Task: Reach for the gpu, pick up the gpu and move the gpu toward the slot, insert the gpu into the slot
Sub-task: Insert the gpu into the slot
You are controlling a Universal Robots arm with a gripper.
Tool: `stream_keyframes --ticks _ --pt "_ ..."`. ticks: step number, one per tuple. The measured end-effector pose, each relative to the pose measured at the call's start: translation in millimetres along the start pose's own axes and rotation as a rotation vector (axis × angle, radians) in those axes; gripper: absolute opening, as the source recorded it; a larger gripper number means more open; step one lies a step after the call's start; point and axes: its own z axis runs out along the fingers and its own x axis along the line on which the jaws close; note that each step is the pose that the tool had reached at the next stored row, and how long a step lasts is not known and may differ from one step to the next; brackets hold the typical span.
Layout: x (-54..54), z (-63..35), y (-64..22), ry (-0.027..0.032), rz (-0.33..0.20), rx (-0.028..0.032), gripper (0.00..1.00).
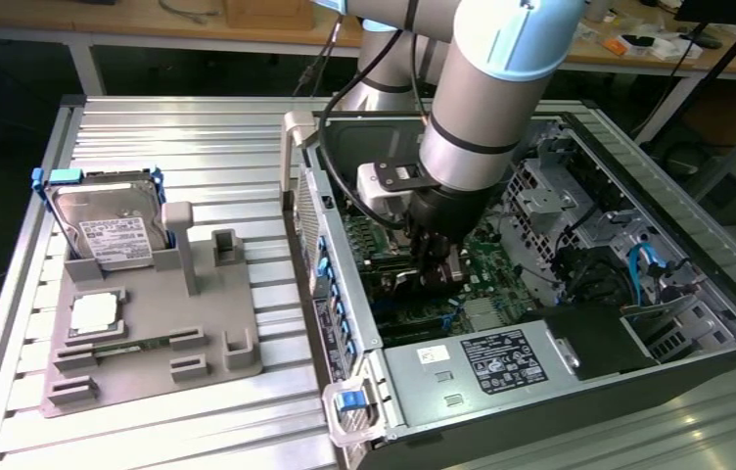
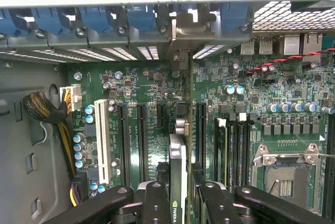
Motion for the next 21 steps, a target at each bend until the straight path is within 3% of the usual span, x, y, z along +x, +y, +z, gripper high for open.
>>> stream_keyframes --ticks 21 --pt "0.0 2.4 0.3 -0.0001 0.0 0.0001 0.27"
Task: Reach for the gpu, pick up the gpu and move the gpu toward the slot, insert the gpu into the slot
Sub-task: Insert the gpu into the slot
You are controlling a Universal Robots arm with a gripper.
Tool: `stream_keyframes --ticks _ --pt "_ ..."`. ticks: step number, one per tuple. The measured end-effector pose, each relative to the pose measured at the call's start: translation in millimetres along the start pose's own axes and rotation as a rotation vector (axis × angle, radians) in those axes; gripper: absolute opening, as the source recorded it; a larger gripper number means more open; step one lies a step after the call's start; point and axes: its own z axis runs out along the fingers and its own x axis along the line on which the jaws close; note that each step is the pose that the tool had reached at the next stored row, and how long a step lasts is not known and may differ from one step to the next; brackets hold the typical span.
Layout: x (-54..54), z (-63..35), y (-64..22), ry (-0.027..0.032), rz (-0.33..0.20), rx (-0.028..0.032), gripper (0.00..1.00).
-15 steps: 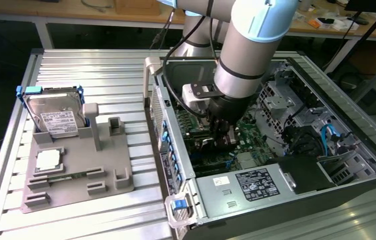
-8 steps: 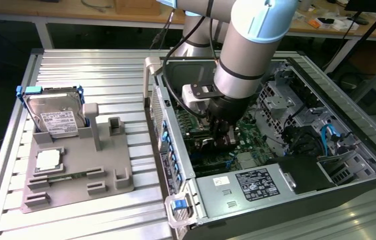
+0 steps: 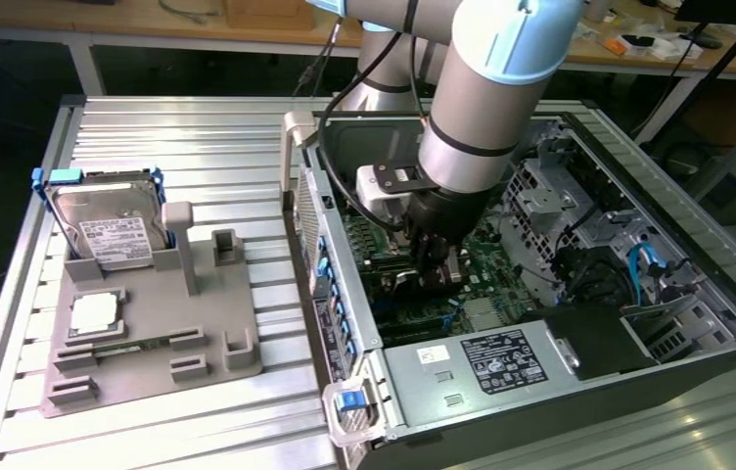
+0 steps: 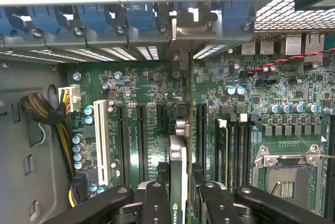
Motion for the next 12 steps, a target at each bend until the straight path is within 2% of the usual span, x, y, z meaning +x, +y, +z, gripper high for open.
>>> stream_keyframes --ticks 12 --pt "0.0 0.0 0.0 0.0001 0.0 -0.0001 0.27"
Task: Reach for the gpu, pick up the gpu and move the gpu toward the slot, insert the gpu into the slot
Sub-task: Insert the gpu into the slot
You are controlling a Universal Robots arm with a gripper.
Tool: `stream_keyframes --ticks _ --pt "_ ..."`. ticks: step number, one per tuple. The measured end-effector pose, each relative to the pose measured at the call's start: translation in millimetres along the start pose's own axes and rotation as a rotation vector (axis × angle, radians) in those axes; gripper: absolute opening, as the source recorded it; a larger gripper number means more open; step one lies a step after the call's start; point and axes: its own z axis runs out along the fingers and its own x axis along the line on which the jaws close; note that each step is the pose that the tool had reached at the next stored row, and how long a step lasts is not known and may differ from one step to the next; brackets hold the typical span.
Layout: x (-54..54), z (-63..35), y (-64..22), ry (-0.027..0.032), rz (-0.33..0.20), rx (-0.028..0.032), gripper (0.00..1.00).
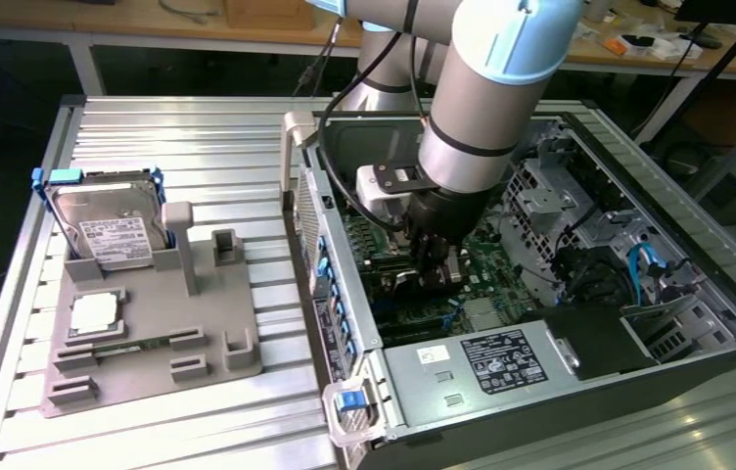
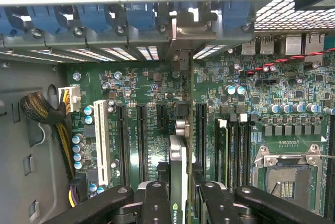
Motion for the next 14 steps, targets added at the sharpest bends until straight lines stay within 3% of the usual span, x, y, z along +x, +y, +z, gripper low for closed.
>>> stream_keyframes --ticks 14 --pt "0.0 -4.5 0.3 0.0 0.0 0.0 0.27"
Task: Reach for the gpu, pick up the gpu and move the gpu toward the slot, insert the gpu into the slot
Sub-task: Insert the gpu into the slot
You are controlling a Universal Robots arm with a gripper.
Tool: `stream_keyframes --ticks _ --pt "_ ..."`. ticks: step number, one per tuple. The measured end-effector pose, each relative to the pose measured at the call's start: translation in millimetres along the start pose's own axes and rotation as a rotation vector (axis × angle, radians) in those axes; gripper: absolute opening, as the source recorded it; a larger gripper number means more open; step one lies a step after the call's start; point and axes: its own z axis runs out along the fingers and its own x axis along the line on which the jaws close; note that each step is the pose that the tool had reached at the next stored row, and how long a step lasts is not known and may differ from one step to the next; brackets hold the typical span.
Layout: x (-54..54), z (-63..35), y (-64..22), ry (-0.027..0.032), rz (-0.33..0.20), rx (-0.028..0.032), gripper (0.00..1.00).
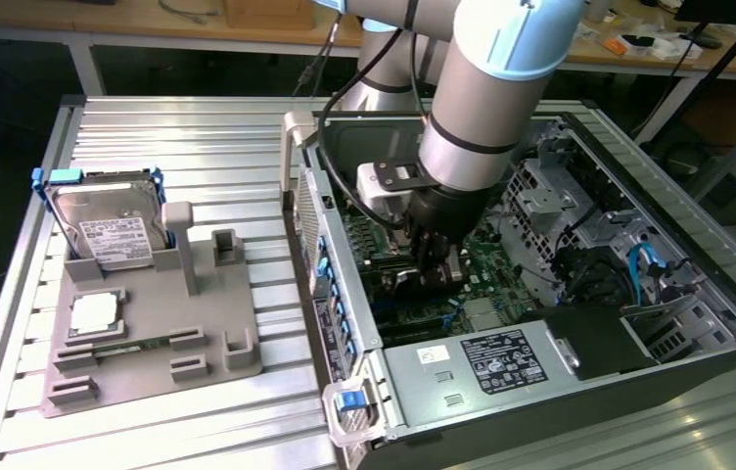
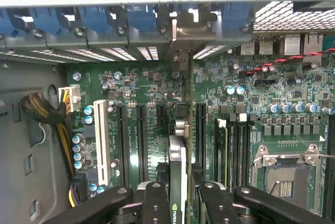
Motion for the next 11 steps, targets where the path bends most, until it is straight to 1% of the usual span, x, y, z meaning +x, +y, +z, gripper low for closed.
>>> stream_keyframes --ticks 11 --pt "-0.9 0.2 0.4 -0.0005 0.0 0.0002 0.27"
